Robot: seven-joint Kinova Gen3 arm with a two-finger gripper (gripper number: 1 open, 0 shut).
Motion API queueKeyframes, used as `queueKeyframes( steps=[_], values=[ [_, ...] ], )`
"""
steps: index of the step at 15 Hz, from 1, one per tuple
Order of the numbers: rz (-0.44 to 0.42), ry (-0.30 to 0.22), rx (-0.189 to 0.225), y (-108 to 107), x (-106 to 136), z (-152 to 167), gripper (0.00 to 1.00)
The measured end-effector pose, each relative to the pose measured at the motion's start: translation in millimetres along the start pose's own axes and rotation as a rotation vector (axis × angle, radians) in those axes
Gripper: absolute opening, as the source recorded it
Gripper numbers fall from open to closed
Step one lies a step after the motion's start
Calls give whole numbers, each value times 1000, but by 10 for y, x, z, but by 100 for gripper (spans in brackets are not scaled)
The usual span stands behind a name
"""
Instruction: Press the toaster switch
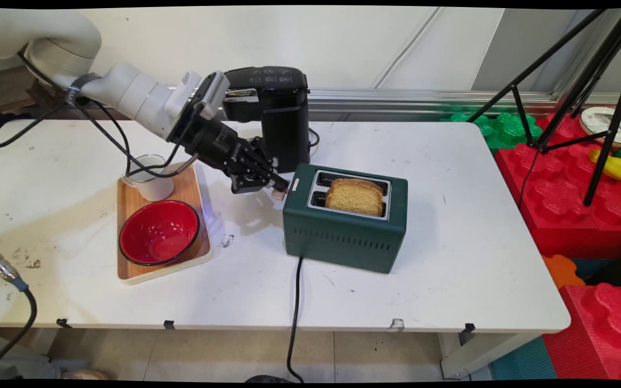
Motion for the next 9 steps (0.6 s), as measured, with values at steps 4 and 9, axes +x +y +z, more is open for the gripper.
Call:
queueKeyframes(
  steps=[4,9],
  values=[
    [0,-14,-1,-6,-47,62,0],
    [-1,-30,-1,-16,-107,142,0]
  ],
)
